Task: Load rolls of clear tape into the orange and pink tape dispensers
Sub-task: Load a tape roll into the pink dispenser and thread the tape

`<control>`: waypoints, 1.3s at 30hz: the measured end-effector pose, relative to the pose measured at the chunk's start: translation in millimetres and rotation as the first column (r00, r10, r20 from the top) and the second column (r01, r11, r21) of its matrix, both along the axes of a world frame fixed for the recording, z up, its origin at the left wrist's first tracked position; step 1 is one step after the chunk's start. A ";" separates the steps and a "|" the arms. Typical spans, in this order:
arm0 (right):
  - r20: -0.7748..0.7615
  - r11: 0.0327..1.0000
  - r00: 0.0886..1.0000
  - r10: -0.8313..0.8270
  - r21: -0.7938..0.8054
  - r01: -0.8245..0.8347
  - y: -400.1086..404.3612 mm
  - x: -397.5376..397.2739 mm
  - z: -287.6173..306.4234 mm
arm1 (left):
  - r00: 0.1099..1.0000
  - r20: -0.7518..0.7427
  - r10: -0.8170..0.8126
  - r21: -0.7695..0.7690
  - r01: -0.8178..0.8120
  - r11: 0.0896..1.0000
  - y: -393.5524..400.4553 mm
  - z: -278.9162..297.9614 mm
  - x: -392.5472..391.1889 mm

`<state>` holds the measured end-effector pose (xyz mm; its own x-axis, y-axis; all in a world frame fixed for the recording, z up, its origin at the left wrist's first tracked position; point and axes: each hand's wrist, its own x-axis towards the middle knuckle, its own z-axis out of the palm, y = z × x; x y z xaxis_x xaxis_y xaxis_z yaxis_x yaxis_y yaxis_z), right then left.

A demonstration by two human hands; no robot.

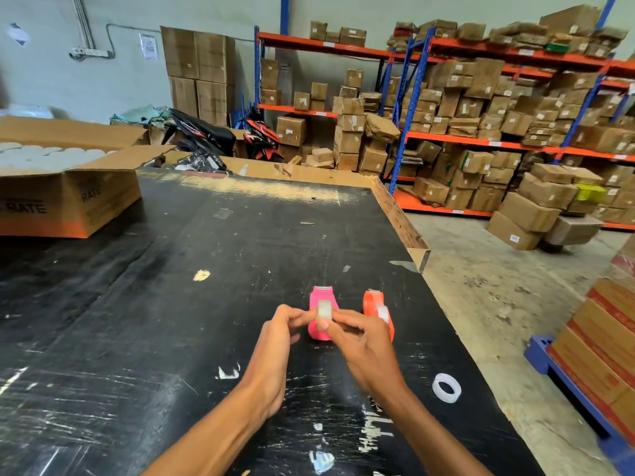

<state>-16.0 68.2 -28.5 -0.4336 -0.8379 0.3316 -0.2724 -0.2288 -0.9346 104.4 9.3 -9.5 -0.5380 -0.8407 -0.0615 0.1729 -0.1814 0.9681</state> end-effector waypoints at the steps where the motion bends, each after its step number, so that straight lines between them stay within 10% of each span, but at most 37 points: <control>1: 0.009 1.000 1.000 -0.018 0.016 0.018 -3.3 -4.4 3.4 | 1.000 -0.004 -0.004 0.000 0.004 1.000 -4.3 1.8 -3.2; 14: -0.197 0.948 0.979 0.056 0.319 0.010 -58.9 -72.1 9.8 | 0.854 0.518 -0.042 -0.422 0.298 0.856 -71.6 -48.3 -34.8; 39: -0.557 0.823 0.707 0.435 0.564 -0.062 -89.1 -102.7 17.1 | 0.874 0.479 0.080 -0.564 0.237 0.791 -87.0 -87.4 -41.4</control>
